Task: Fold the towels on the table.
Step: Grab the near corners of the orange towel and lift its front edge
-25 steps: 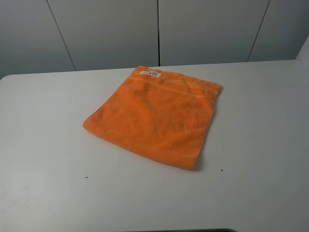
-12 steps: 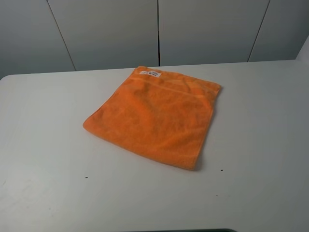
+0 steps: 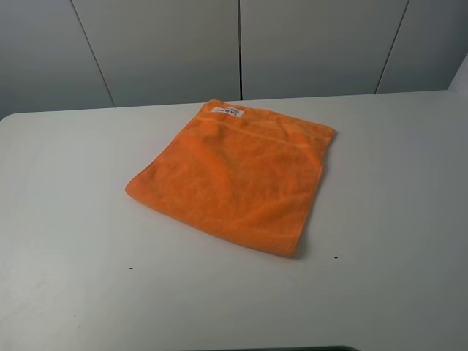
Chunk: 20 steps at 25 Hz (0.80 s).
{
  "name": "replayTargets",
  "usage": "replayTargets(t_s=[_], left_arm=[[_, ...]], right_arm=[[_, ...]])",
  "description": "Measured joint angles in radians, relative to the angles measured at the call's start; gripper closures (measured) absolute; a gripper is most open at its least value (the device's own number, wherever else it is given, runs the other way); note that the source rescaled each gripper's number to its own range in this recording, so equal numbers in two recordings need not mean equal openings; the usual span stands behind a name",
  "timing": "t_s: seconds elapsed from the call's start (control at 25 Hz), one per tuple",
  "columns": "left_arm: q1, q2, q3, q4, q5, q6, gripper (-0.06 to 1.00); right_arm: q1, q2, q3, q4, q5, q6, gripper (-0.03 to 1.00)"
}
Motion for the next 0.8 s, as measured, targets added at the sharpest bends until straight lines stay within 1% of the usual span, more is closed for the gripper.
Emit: replayTargets(t_s=[0.08, 0.12, 0.24, 0.32, 0.44, 0.56, 0.64, 0.72, 0.8], left_arm=[[-0.029, 0.137, -0.053, 0.0, -0.017, 0.085, -0.04], [-0.042, 0.205, -0.079, 0.003, -0.025, 0.11, -0.04], [-0.082, 0.396, -0.17, 0.023, -0.067, 0.144, -0.04], [-0.114, 0.515, -0.232, 0.027, -0.078, 0.17, -0.04], [-0.162, 0.678, -0.308, 0.054, -0.073, 0.234, -0.04], [-0.202, 0.811, -0.362, 0.098, -0.067, 0.302, -0.04], [-0.227, 0.887, -0.373, 0.114, -0.094, 0.361, -0.04], [-0.247, 0.945, -0.375, 0.136, -0.105, 0.425, -0.04], [-0.254, 0.999, -0.375, 0.15, -0.108, 0.485, -0.04]], right_arm=[[0.0, 0.139, -0.019, 0.055, -0.016, -0.088, -0.03], [0.0, 0.21, -0.031, 0.088, -0.029, -0.138, -0.03], [0.0, 0.412, -0.085, 0.187, -0.067, -0.282, -0.03], [0.024, 0.547, -0.127, 0.249, -0.079, -0.364, -0.03], [0.092, 0.726, -0.199, 0.291, -0.089, -0.454, -0.03], [0.181, 0.882, -0.254, 0.295, -0.121, -0.515, -0.03], [0.239, 0.967, -0.278, 0.286, -0.162, -0.538, -0.03], [0.32, 1.048, -0.294, 0.237, -0.197, -0.547, -0.03], [0.382, 1.122, -0.311, 0.163, -0.208, -0.543, -0.03]])
